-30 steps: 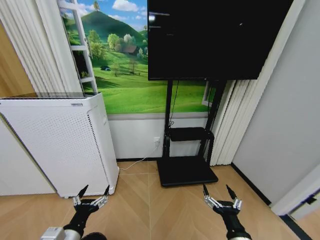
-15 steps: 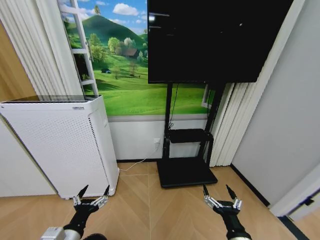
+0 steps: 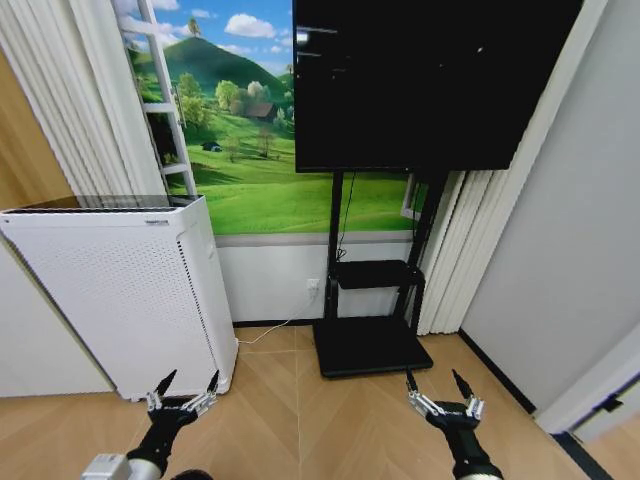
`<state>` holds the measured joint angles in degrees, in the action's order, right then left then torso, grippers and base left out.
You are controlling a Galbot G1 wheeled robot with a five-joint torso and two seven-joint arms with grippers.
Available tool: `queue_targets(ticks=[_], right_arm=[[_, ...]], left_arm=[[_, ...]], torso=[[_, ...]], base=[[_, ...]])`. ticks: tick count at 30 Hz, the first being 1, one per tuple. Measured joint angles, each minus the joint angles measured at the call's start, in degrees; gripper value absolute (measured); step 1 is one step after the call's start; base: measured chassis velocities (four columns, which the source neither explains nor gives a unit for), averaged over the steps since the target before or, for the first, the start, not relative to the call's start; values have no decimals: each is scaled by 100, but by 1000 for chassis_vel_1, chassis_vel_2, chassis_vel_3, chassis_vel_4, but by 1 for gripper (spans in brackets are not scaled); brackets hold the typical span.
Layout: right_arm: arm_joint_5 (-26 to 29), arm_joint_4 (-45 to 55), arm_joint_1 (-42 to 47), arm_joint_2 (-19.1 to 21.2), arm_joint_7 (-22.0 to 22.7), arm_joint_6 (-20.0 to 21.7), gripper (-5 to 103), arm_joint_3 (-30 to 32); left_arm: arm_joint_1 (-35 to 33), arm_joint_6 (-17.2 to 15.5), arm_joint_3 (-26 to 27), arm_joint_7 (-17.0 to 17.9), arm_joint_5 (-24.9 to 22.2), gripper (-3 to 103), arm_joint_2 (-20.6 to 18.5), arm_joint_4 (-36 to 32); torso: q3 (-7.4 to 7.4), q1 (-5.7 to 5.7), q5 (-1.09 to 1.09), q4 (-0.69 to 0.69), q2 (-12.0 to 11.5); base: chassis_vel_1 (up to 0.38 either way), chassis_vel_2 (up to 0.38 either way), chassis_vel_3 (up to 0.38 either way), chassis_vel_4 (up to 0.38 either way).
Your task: Pick up the trash bin and place the garbage on the floor into it.
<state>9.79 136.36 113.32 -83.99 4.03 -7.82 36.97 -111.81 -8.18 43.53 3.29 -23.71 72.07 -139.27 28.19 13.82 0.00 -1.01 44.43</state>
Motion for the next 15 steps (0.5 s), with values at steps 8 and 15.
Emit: queue_targets(ticks=[8, 15], right_arm=[[0, 0, 0, 0, 0, 0, 100, 0], [0, 0, 0, 0, 0, 0, 100, 0]], left_arm=[[1, 0, 0, 0, 0, 100, 0, 0], [1, 0, 1, 0, 0, 100, 0, 0]], torso=[[-11, -5, 0, 0, -21], [-20, -14, 1, 0, -35]], base=[[18, -19, -25, 23], [135, -148, -163, 152]])
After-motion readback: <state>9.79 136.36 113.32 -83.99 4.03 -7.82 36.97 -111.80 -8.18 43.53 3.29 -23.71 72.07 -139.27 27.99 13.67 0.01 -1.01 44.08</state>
